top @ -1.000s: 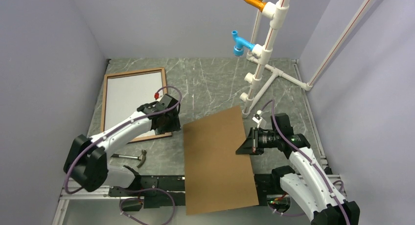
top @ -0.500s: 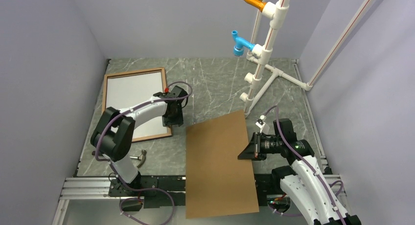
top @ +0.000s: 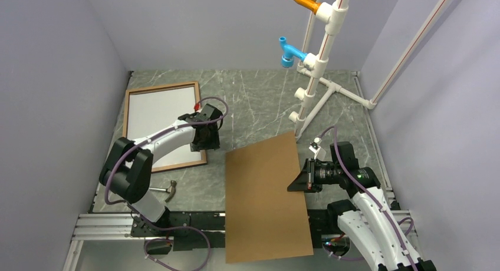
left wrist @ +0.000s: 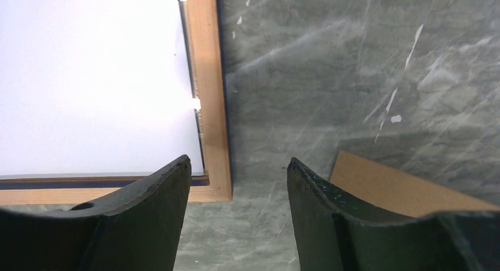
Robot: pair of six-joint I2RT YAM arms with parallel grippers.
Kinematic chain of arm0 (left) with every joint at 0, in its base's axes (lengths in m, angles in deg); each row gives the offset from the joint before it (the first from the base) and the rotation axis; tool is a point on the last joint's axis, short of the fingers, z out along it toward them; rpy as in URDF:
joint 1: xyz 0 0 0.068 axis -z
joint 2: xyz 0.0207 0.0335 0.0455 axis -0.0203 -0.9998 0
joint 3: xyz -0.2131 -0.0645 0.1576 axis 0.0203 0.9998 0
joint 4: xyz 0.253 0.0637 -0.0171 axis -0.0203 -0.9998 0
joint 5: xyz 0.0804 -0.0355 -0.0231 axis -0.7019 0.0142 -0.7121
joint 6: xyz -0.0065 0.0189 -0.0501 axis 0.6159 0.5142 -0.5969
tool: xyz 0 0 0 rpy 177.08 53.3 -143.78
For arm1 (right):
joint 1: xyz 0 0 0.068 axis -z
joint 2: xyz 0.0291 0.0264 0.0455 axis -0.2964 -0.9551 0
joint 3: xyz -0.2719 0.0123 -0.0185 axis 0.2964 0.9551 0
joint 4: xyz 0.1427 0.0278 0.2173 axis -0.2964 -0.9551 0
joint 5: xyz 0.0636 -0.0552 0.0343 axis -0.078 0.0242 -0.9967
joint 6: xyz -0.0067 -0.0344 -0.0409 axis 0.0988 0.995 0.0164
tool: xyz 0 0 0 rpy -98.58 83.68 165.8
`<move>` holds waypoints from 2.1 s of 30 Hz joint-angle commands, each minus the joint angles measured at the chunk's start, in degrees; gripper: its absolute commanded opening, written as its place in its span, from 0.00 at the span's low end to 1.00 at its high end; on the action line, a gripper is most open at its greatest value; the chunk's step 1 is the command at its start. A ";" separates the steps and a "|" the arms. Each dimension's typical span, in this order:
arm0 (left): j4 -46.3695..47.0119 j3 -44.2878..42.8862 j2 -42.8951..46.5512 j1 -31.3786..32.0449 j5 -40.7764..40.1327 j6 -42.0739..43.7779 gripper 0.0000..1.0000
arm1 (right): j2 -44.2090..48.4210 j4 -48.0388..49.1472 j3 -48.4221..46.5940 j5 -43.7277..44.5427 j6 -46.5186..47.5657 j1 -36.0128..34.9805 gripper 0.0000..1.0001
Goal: Put the photo into the frame
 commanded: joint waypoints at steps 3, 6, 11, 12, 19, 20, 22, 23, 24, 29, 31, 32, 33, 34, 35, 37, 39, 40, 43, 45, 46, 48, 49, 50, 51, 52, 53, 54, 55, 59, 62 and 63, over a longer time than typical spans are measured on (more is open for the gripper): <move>-1.50 -1.66 -2.80 -0.16 -4.10 0.22 0.62 | 0.93 -0.01 -1.03 -0.91 -0.86 -0.01 0.00; 0.44 -1.50 -5.49 -0.20 -2.68 0.20 0.59 | 1.23 -0.70 -1.47 -0.90 -1.04 0.01 0.00; 0.85 -1.76 -6.25 0.23 -1.80 -0.43 0.39 | 2.07 -2.30 -3.73 -0.96 -2.54 -0.02 0.00; 1.13 -1.66 -5.80 0.50 -1.60 -0.57 0.37 | 2.08 -2.80 -4.05 -0.66 -2.94 -0.01 0.00; 2.42 -3.47 -5.18 4.60 0.63 -2.22 0.10 | 2.73 -4.69 -6.78 1.34 -4.19 -0.04 0.00; 2.62 -4.07 -5.56 5.38 0.75 -2.50 0.05 | 2.89 -5.35 -7.55 2.09 -4.20 -0.08 0.00; 2.52 -5.68 -6.67 7.07 0.72 -3.31 0.01 | 3.30 -8.18 -9.92 6.00 -4.00 -0.05 0.00; 2.41 -6.98 -7.39 7.82 1.15 -3.61 0.00 | 3.41 -9.26 -11.32 7.32 -3.83 -0.03 0.00; 2.23 -8.05 -8.09 8.55 1.44 -3.84 0.00 | 3.60 -10.31 -13.00 8.48 -3.73 -0.03 0.00; 2.91 -11.82 -11.59 11.83 3.79 -5.63 0.00 | 3.52 -15.26 -21.48 12.43 -2.94 -0.04 0.00; 3.89 -12.67 -12.67 12.92 4.86 -6.53 0.00 | 3.23 -17.21 -24.62 13.70 -2.40 -0.07 0.00; 4.18 -13.11 -13.11 13.42 5.16 -6.94 0.00 | 2.99 -18.35 -26.27 14.42 -2.10 -0.08 0.00; 4.48 -13.62 -13.62 13.96 5.52 -7.32 0.00 | 2.80 -19.39 -28.36 15.00 -1.71 -0.02 0.00; 4.67 -14.12 -14.07 14.49 5.84 -7.74 0.00 | 2.59 -20.37 -29.81 15.65 -1.35 -0.02 0.00; 4.77 -14.68 -14.52 15.03 6.07 -8.11 0.00 | 2.34 -21.38 -31.27 16.41 -0.86 -0.03 0.00; 4.76 -15.94 -15.34 16.07 6.24 -8.92 0.00 | 1.77 -23.51 -33.89 18.36 0.14 -0.02 0.00; 4.80 -17.01 -15.90 17.09 6.39 -9.79 0.00 | 1.22 -25.66 -36.60 20.37 1.33 -0.01 0.00; 5.05 -17.25 -16.12 17.40 6.75 -10.37 0.00 | 1.03 -26.60 -37.91 21.58 1.87 -0.03 0.00; 7.24 -17.14 -16.43 18.28 8.83 -12.89 0.00 | 0.76 -29.08 -41.29 25.22 3.29 -0.04 0.00; 9.43 -16.27 -16.10 19.02 9.93 -13.85 0.00 | 1.07 -29.86 -42.01 26.97 3.99 -0.04 0.00; 10.20 -15.92 -15.77 19.30 10.10 -14.04 0.02 | 1.22 -29.95 -41.78 27.47 4.17 -0.06 0.00; 10.74 -14.85 -14.42 19.47 9.67 -14.51 0.16 | 1.63 -29.72 -40.48 27.29 4.13 0.01 0.00; 11.04 -13.99 -13.34 19.41 9.45 -14.58 0.31 | 1.91 -29.27 -39.63 26.67 3.90 -0.02 0.00; 11.15 -13.11 -12.14 19.26 8.99 -14.67 0.53 | 2.17 -28.74 -38.77 25.96 3.62 -0.03 0.00; 11.43 -11.97 -10.76 18.88 8.89 -14.76 0.67 | 2.51 -28.13 -37.97 25.40 3.36 -0.04 0.00; 12.10 -10.70 -9.27 18.44 9.00 -14.66 0.75 | 2.84 -27.33 -36.73 24.67 3.08 -0.04 0.00; 13.07 -9.21 -7.49 17.74 9.44 -14.61 0.80 | 3.19 -26.54 -36.01 23.91 2.70 -0.03 0.00; 14.30 -7.39 -5.63 16.87 10.02 -14.56 0.83 | 3.36 -25.90 -34.86 23.17 2.40 -0.02 0.00; 15.60 -5.67 -3.84 15.95 10.91 -14.50 0.84 | 3.54 -25.06 -33.91 22.19 2.13 -0.03 0.00; 19.51 1.83 4.24 10.82 13.35 -13.14 0.85 | 4.47 -22.52 -31.03 20.07 1.26 0.02 0.00; 20.99 7.35 9.84 5.86 15.34 -11.74 0.84 | 4.72 -21.48 -29.25 19.10 1.25 -0.03 0.00; 21.01 9.08 11.50 4.08 15.80 -11.12 0.84 | 4.77 -21.25 -28.71 18.75 1.25 -0.04 0.00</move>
